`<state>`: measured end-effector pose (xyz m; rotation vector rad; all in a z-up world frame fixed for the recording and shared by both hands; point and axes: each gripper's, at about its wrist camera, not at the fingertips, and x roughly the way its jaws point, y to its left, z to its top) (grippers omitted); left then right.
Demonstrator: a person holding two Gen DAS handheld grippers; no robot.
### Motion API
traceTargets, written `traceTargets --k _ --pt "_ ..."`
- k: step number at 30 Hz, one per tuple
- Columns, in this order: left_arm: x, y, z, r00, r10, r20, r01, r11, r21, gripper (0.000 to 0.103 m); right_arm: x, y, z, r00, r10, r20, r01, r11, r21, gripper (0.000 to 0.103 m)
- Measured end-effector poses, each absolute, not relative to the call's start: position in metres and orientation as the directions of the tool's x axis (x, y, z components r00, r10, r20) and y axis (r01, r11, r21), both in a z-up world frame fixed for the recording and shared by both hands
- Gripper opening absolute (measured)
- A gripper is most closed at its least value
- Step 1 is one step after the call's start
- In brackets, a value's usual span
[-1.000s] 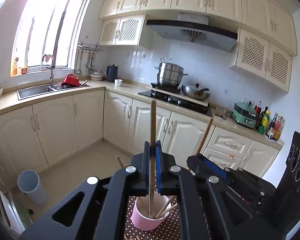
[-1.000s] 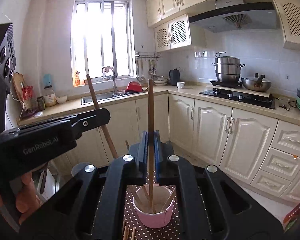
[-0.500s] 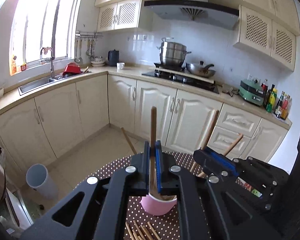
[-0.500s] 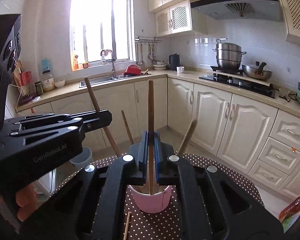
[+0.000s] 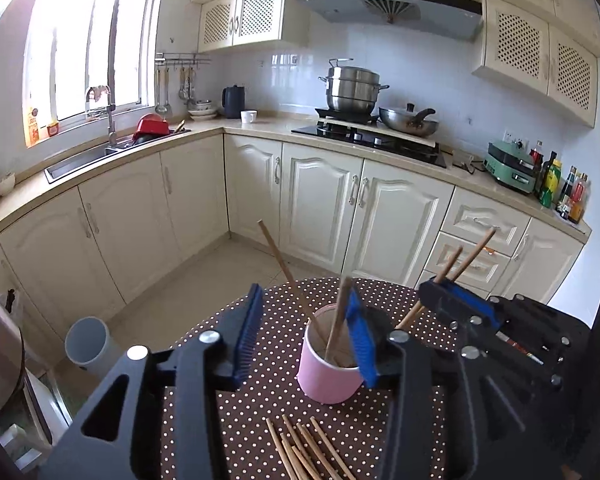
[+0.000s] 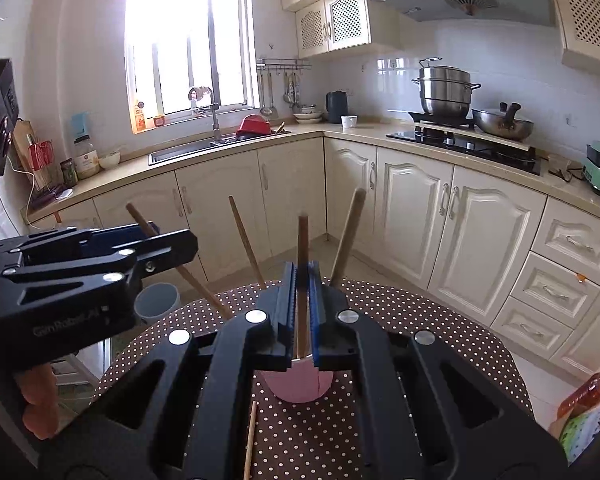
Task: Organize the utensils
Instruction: 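Carry the chopstick over the pink cup and release it with the right gripper, then return the right gripper to the pile and grasp a chopstick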
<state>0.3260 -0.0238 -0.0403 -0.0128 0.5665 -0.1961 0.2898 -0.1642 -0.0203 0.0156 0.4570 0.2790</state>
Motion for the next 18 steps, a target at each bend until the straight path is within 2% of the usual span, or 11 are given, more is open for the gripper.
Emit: traceTargets --k 5,12,14,18 --pt "0.309 -0.017 -0.041 0.830 -0.171 -0.531 0.169 0.984 -0.053 0.053 0.278 -0.170 -0.018 0.861 0.267 -0.433 -0.254 0.963 0.087 0.007" --pt "0.282 -0.005 -0.042 0.835 -0.161 -0.527 0.159 0.986 -0.049 0.057 0.253 -0.176 -0.012 0.861 0.271 -0.430 -0.258 0.962 0.090 0.007" --pt "0.274 0.000 -0.045 0.829 -0.168 -0.533 0.161 0.985 -0.061 0.060 0.246 -0.178 -0.013 0.859 0.277 -0.431 -0.262 0.960 0.095 0.007" --pt "0.264 0.009 -0.050 0.821 -0.188 -0.539 0.164 0.982 -0.092 0.060 0.236 -0.180 -0.018 0.850 0.286 -0.443 -0.270 0.958 0.100 0.007"
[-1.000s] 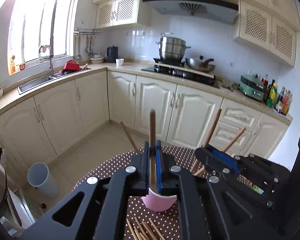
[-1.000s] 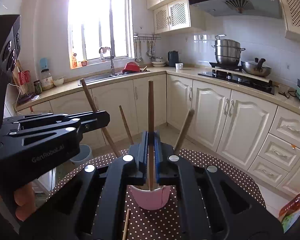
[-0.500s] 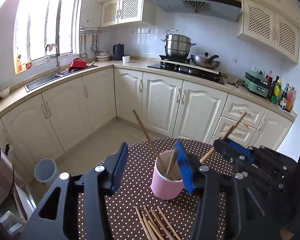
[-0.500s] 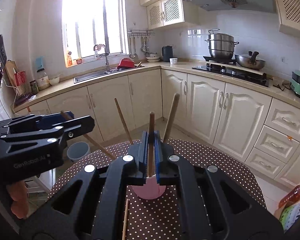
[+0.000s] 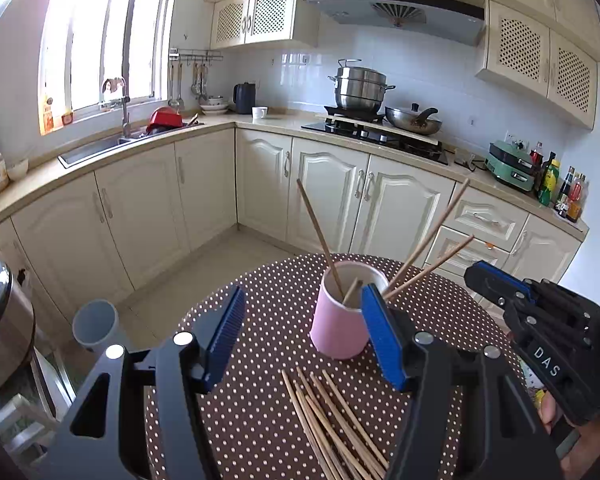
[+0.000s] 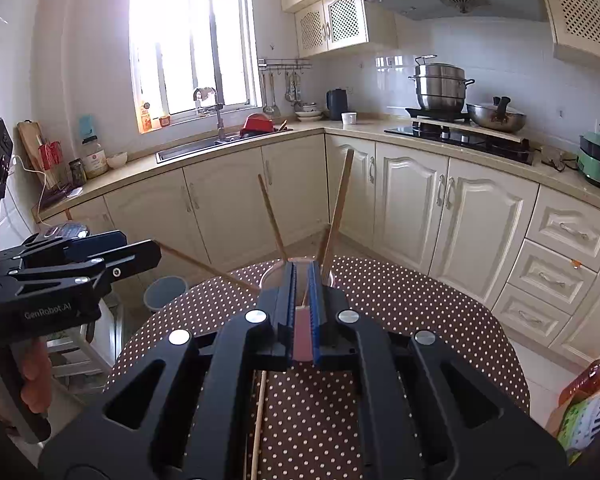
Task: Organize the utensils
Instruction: 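Return the right gripper to the pile and grasp a chopstick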
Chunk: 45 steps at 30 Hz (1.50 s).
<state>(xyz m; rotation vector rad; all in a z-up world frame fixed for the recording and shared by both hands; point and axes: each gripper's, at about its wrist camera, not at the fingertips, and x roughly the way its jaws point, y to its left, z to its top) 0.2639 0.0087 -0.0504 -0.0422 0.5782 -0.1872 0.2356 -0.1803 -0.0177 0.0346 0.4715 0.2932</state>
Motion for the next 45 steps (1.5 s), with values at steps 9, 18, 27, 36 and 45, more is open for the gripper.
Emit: traceTargets --k 9,18,27,36,45 --pt "0.246 0.022 -0.044 0.852 -0.208 -0.480 0.157 0.977 -0.144 0.066 0.223 -0.185 -0.023 0.841 0.291 -0.456 -0.271 0.956 0.110 0.007" --pt "0.244 0.046 -0.072 0.820 -0.208 -0.533 0.114 0.972 -0.205 0.067 0.217 -0.177 -0.047 0.803 0.312 -0.508 -0.298 0.948 0.110 0.007" --pt "0.279 0.037 -0.160 0.589 -0.192 -0.785 0.079 0.980 -0.181 0.067 0.228 -0.163 -0.097 0.706 0.335 -0.623 -0.329 0.935 0.131 0.007" --pt "0.296 0.025 -0.216 0.455 -0.101 -0.885 0.053 0.995 -0.087 0.067 0.239 -0.164 -0.132 0.631 0.344 -0.695 -0.330 0.930 0.160 0.007" --pt "0.311 0.024 -0.225 0.438 -0.084 -0.895 0.040 0.996 -0.074 0.067 0.249 -0.165 -0.147 0.582 0.364 -0.727 -0.339 0.922 0.189 0.007"
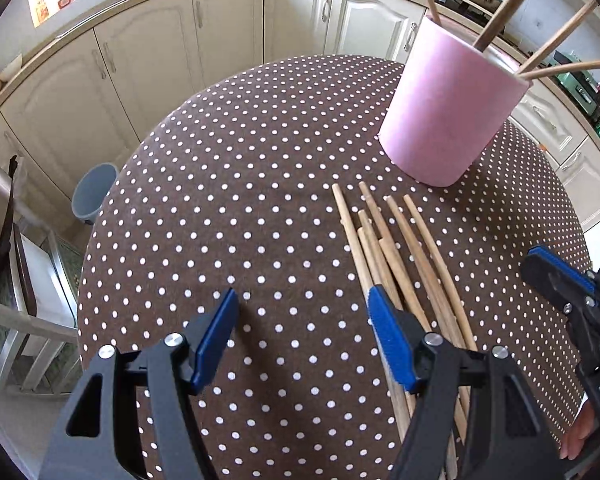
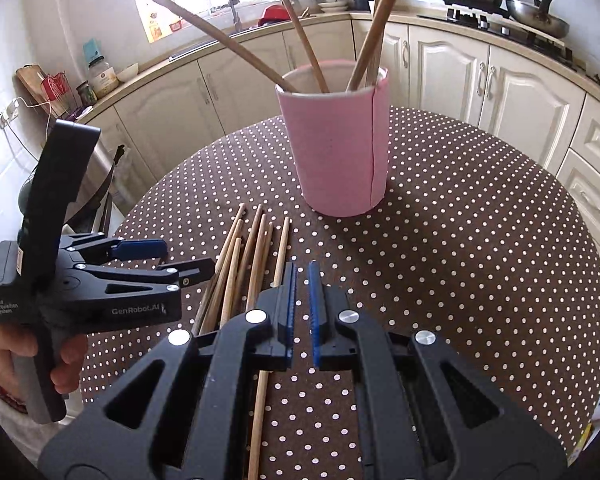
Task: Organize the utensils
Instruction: 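Return the right gripper to the pile and grasp a chopstick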
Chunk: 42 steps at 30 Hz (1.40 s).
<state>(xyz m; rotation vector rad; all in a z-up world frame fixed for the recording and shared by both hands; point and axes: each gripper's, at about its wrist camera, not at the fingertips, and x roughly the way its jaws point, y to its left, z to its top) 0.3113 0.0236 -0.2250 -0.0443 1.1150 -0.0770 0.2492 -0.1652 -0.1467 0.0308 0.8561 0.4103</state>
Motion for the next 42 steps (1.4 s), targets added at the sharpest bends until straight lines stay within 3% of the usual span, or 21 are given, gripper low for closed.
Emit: traceTargets --k 16,21,24,26,32,33,36,39,42 --pt "0.335 0.009 -0.227 0.415 -0.068 -0.907 0.031 0.998 -0.061 0.067 0.263 -0.162 -0.158 0.534 0.372 -0.759 -0.341 0.917 0.209 0.007" --pt "0.345 -0.005 -0.231 0.422 -0.007 -0.907 0.064 0.998 0.022 0.066 0.271 -0.152 -0.163 0.503 0.376 -0.778 -0.352 0.912 0.213 0.007" --pt "0.344 -0.004 -0.228 0.433 -0.018 -0.901 0.074 0.997 0.016 0.052 0.276 -0.141 -0.167 0.471 0.382 -0.795 -0.373 0.903 0.212 0.007" --pt "0.343 0.000 -0.227 0.434 -0.024 -0.901 0.075 0.997 0.009 0.035 0.280 -0.133 -0.170 0.458 0.375 -0.806 -0.380 0.902 0.203 0.007" --pt "0.344 0.014 -0.226 0.435 -0.031 -0.900 0.079 0.997 0.003 0.021 0.293 -0.112 -0.177 0.434 0.329 -0.839 -0.395 0.906 0.151 0.007" --pt "0.344 0.015 -0.226 0.436 -0.034 -0.900 0.081 0.997 0.001 0.021 0.295 -0.109 -0.179 0.427 0.323 -0.845 -0.398 0.906 0.145 0.012" --pt "0.342 0.015 -0.227 0.440 -0.032 -0.897 0.089 0.996 0.008 0.019 0.302 -0.097 -0.181 0.437 0.277 -0.855 -0.389 0.916 0.098 0.048" --pt "0.338 0.012 -0.228 0.443 -0.034 -0.896 0.096 0.995 0.010 0.015 0.310 -0.086 -0.184 0.451 0.253 -0.856 -0.398 0.915 0.061 0.045" --pt "0.337 0.011 -0.228 0.445 -0.042 -0.895 0.100 0.995 0.002 0.014 0.320 -0.079 -0.186 0.433 0.251 -0.866 -0.393 0.917 0.070 0.028"
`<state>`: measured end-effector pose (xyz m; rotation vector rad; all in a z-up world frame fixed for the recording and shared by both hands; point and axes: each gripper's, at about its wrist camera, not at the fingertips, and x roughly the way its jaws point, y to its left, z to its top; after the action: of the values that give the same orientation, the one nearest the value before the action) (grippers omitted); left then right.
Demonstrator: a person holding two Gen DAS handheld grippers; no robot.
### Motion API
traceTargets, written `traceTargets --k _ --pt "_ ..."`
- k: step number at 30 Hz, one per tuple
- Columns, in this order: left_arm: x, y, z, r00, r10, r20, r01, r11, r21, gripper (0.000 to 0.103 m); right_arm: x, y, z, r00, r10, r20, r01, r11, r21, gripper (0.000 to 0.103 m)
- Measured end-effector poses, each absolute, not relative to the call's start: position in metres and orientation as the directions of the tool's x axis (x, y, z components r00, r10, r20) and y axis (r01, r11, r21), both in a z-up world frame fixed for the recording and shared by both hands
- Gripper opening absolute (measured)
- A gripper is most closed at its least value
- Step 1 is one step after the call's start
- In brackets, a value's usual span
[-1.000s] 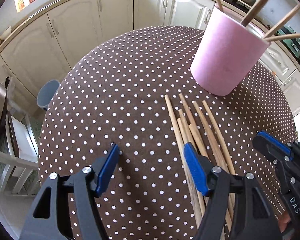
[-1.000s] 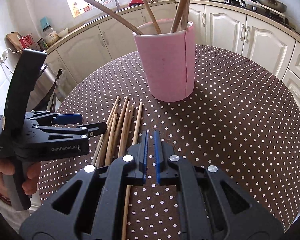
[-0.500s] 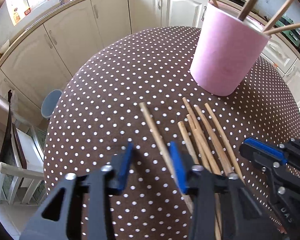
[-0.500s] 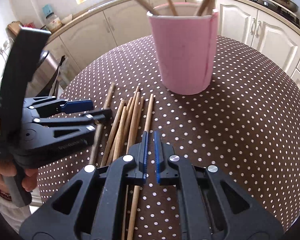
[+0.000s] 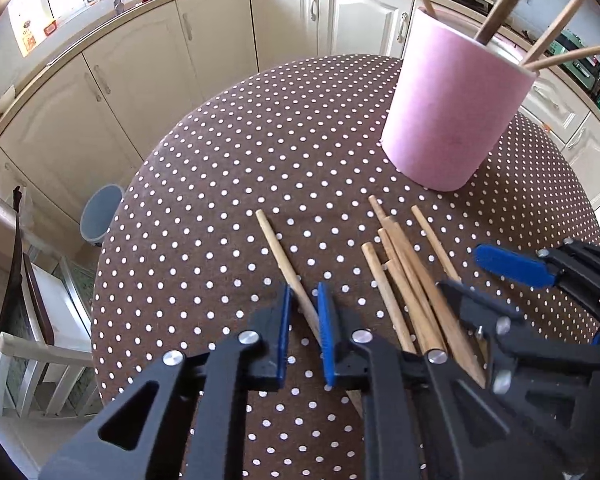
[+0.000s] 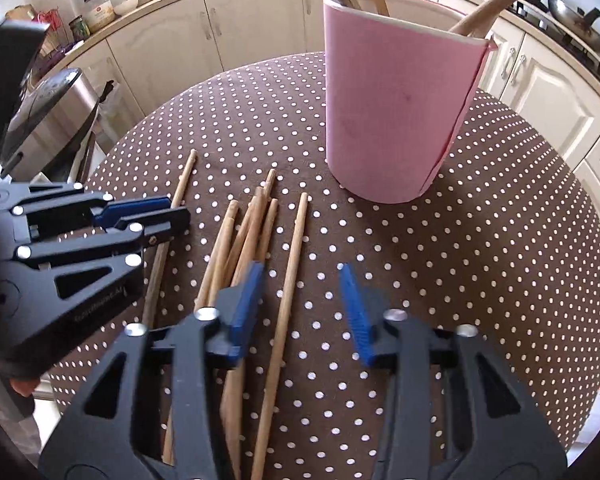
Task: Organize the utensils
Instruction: 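Return the right gripper to the pile and grasp a chopstick, then raise the chopstick with the right gripper and drop it into the pink cup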
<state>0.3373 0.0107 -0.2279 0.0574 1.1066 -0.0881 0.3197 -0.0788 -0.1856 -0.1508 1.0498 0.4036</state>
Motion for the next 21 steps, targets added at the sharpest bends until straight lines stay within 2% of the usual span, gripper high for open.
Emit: traceTargets --k 3,4,6,9,16,21 --pt "0.337 0.012 -0.228 0.447 -0.050 -0.893 0.100 0.995 -0.006 0.012 0.323 -0.072 -0.186 0.444 0.226 -0.867 -0.403 0.915 0.033 0.022" --pt "0.336 0.012 -0.228 0.447 -0.053 -0.893 0.101 0.995 -0.008 0.010 0.325 -0.070 -0.186 0.442 0.224 -0.869 -0.402 0.915 0.032 0.015" --pt "0.336 0.011 -0.227 0.446 -0.060 -0.893 0.102 0.995 -0.016 0.007 0.328 -0.066 -0.187 0.449 0.217 -0.867 -0.399 0.916 0.022 0.009" --pt "0.335 0.011 -0.225 0.437 -0.098 -0.894 0.116 0.992 -0.052 0.006 0.329 -0.072 -0.187 0.449 0.235 -0.862 -0.391 0.919 0.047 0.006" --pt "0.319 0.006 -0.198 0.478 -0.149 -0.866 0.139 0.986 -0.093 0.006 0.305 -0.098 -0.170 0.473 0.314 -0.824 -0.384 0.914 0.127 0.006" --pt "0.300 0.001 -0.159 0.544 -0.188 -0.818 0.177 0.978 -0.108 0.006 0.289 -0.115 -0.146 0.511 0.374 -0.774 -0.386 0.904 0.183 0.006"
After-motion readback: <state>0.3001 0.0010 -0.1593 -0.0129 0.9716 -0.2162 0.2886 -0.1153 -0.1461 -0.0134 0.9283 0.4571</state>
